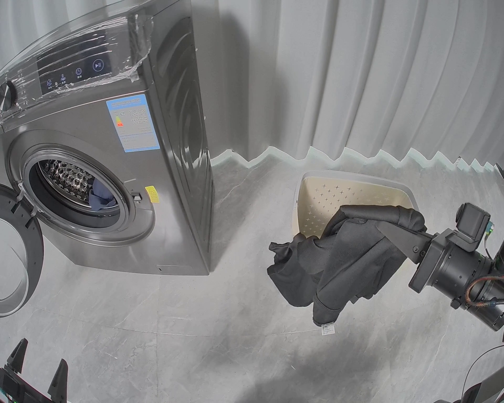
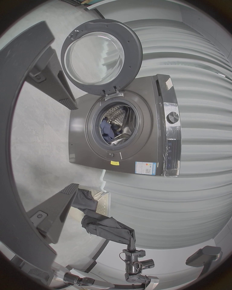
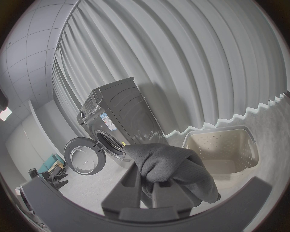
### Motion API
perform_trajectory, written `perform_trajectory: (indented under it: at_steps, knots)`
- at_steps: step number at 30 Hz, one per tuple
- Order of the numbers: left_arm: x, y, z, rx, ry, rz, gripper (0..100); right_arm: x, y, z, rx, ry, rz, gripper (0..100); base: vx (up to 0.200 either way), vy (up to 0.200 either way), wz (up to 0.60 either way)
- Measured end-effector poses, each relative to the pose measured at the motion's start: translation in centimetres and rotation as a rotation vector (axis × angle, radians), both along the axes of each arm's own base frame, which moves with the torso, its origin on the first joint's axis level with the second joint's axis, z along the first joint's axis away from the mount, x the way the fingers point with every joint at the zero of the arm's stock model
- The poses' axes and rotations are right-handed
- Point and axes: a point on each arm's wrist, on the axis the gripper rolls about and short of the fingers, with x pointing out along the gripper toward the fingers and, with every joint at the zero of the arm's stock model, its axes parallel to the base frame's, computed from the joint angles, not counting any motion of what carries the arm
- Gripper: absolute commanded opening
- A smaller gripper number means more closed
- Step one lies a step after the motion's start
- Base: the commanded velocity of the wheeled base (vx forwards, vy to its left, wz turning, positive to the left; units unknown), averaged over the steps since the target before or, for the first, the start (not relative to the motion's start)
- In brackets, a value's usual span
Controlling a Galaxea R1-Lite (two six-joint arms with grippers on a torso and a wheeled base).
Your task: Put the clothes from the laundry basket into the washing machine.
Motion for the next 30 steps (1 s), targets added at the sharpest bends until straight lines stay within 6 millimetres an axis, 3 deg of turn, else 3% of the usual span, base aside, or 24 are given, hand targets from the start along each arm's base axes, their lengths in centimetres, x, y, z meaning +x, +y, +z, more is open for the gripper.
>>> perform_trajectory:
  at_steps: [16, 19, 30]
  knots:
    - [0.0, 0.0, 0.0, 0.0, 0.0, 0.0, 100, -0.1, 0.5, 1.1, 0.047, -0.045, 0.052, 0, 0.0, 0.2, 0.0]
    - [0.0, 0.0, 0.0, 0.0, 0.0, 0.0, 100, -0.1, 0.5, 1.2, 0.051, -0.05, 0.056, 0, 0.0, 0.0, 0.0]
    - [0.0, 0.0, 0.0, 0.0, 0.0, 0.001, 100, 0.0, 0.6, 1.2, 0.048, -0.049, 0.056, 0, -0.2, 0.0, 0.0]
